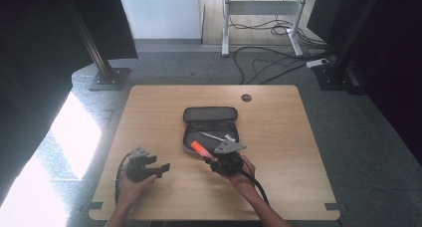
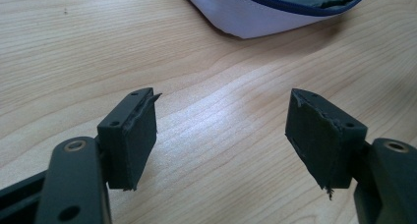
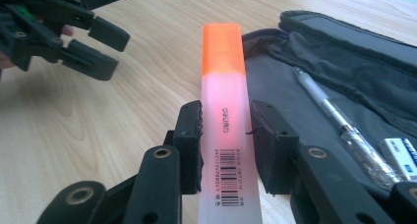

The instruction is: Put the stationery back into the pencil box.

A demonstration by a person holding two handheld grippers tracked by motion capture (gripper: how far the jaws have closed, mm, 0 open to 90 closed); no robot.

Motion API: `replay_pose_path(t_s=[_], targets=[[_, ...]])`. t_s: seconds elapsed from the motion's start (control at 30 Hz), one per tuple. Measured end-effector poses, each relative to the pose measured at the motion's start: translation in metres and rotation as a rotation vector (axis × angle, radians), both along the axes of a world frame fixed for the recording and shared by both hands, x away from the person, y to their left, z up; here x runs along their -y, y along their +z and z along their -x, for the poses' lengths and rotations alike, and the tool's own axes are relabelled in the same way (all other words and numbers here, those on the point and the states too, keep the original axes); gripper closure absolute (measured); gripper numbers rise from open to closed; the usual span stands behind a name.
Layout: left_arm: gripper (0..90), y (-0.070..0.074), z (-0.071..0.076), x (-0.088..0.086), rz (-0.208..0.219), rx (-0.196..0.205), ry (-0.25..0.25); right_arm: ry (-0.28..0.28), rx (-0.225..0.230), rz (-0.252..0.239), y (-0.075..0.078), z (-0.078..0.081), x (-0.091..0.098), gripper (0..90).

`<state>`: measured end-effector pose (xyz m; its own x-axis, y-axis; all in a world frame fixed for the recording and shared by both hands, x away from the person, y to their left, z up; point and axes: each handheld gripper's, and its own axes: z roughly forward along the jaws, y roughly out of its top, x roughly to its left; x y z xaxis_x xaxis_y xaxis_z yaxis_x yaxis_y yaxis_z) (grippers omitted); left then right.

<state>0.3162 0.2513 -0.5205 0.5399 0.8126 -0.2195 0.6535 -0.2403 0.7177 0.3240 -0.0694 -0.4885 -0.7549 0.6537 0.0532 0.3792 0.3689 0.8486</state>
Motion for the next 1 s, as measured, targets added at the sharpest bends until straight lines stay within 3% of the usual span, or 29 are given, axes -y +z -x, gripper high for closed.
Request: replay_pose_path(t_s=[0.43,1.0], targets=[[28.4,-0.001,0.0,0.001,-0.005,-0.001,-0.004,-0.016,-0.004,0.008,-0.002,-0.02,0.002,65.6],[28.4,0.001,0.001,0.001,0.0,0.002,-0.005,-0.019,-0.009,0.019,0.0,-0.047,-0.009,65.6]])
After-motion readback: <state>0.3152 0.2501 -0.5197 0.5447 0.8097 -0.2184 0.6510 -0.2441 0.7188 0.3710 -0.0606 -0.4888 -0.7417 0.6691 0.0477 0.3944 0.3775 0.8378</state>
